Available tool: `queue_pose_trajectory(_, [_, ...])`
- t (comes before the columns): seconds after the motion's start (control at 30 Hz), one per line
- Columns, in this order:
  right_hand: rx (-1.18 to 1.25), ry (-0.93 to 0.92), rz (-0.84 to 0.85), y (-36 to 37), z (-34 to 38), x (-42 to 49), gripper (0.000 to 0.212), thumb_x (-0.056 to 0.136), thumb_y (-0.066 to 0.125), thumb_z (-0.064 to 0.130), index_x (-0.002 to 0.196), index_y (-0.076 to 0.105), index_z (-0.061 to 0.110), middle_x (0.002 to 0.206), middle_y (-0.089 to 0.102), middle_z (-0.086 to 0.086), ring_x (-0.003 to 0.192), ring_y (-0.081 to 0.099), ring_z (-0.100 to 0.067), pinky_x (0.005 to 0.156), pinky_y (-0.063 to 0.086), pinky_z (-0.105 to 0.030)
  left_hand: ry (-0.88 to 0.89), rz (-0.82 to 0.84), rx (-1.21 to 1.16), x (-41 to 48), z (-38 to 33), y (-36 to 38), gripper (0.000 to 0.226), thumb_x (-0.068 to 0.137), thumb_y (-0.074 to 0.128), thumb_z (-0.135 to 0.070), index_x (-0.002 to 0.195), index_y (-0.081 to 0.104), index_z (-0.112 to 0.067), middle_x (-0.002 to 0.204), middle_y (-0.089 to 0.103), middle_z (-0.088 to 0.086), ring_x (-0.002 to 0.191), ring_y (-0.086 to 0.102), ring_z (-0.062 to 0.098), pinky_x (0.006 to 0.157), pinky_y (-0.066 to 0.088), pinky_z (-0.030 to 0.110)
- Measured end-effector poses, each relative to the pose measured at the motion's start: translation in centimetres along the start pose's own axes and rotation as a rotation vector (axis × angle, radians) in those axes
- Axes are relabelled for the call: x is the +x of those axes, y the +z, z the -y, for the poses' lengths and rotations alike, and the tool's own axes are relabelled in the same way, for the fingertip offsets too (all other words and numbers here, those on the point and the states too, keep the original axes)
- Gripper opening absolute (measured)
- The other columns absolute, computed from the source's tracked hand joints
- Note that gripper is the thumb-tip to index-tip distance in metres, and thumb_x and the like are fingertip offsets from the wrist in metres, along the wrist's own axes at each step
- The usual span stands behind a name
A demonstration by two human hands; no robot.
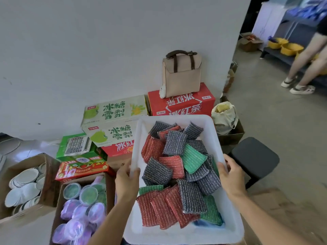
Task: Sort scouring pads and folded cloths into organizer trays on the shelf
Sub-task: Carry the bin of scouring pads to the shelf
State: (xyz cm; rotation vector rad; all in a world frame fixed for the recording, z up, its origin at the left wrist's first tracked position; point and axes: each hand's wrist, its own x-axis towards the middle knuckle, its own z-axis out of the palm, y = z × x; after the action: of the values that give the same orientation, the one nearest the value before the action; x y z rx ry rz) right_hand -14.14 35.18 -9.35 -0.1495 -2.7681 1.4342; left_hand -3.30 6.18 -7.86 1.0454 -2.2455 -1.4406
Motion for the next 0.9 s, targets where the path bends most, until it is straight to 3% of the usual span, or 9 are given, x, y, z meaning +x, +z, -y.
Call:
queue_pose_trajectory(0.1, [-0.001,0.024,-0.079,-3.1,0.0,-4.4,0.037,0.094,0.058,0.016,0.130,0.056,0.007,0.110,0.068,-0.010,0.093,0.064,-0.023,0.084,0.051,-0.036,0.047,0.065,0.022,-3.2,-1.3,-1.5,0.046,0.092,0.061,-0.012,0.137,0.056,-0.022,0.084,0.071,0.006,0.056,0.056,0.014,0.048,0.042,0.024])
queue_pose_trajectory(0.2, [0.015,0.066,-0.150,-6.1,-0.4,-9.3,0.036,0.095,0.057,0.016,0.129,0.057,0.009,0.105,0.069,-0.010,0.086,0.064,-0.024,0.078,0.052,-0.037,0.076,0.138,0.011,-6.6,-2.2,-3.0,0.047,0.093,0.061,-0.013,0.138,0.055,-0.021,0.085,0.070,0.003,0.060,0.058,0.013,0.049,0.043,0.022])
queue_pose_trajectory(0.27, [0.023,0.099,-0.187,-8.0,-0.6,-12.8,0.036,0.095,0.057,0.018,0.131,0.056,0.011,0.108,0.068,-0.010,0.092,0.065,-0.027,0.082,0.053,-0.042,0.095,0.184,0.015,-9.0,-2.5,-3.9,0.047,0.093,0.062,-0.014,0.139,0.054,-0.018,0.080,0.067,0.003,0.059,0.057,0.015,0.047,0.040,0.023])
queue_pose_trajectory(0.4, [0.065,0.160,-0.282,-12.0,-2.4,-20.0,0.038,0.094,0.057,0.017,0.132,0.055,0.012,0.118,0.066,-0.004,0.101,0.062,-0.019,0.091,0.050,-0.038,0.137,0.285,0.008,-14.2,-3.1,-5.0,0.043,0.092,0.062,-0.012,0.134,0.056,-0.019,0.081,0.067,0.007,0.060,0.057,0.016,0.048,0.040,0.022])
queue_pose_trajectory(0.53, [0.043,0.224,-0.370,-16.5,-4.2,-27.4,0.035,0.093,0.056,0.015,0.128,0.059,0.010,0.087,0.067,-0.005,0.066,0.053,-0.015,0.063,0.046,-0.031,0.187,0.401,0.020,-19.3,-3.7,-4.5,0.047,0.091,0.061,-0.010,0.137,0.056,-0.017,0.077,0.066,0.010,0.057,0.053,0.016,0.042,0.040,0.016])
queue_pose_trajectory(0.67, [0.071,0.313,-0.517,-21.0,-6.8,-33.9,0.039,0.094,0.056,0.013,0.132,0.054,0.006,0.110,0.063,-0.001,0.097,0.059,-0.018,0.093,0.048,-0.037,0.247,0.546,0.048,-24.6,-4.6,-2.2,0.047,0.091,0.063,-0.012,0.137,0.056,-0.019,0.077,0.067,0.003,0.058,0.056,0.019,0.050,0.046,0.028])
queue_pose_trajectory(0.73, [0.078,0.357,-0.602,-23.4,-8.8,-37.2,0.039,0.093,0.056,0.013,0.132,0.055,0.006,0.108,0.065,-0.004,0.094,0.062,-0.022,0.090,0.051,-0.039,0.291,0.630,0.062,-27.7,-5.3,-0.4,0.047,0.091,0.063,-0.014,0.137,0.056,-0.020,0.079,0.069,0.004,0.060,0.058,0.022,0.054,0.049,0.032])
queue_pose_trajectory(0.9, [0.116,0.458,-0.810,-30.7,-13.8,-45.6,0.031,0.092,0.057,0.011,0.123,0.060,0.007,0.080,0.060,-0.001,0.067,0.053,-0.018,0.067,0.047,-0.036,0.412,0.808,0.087,-37.7,-7.6,5.0,0.040,0.092,0.063,-0.014,0.131,0.060,-0.023,0.079,0.066,-0.009,0.076,0.066,0.025,0.076,0.056,0.038])
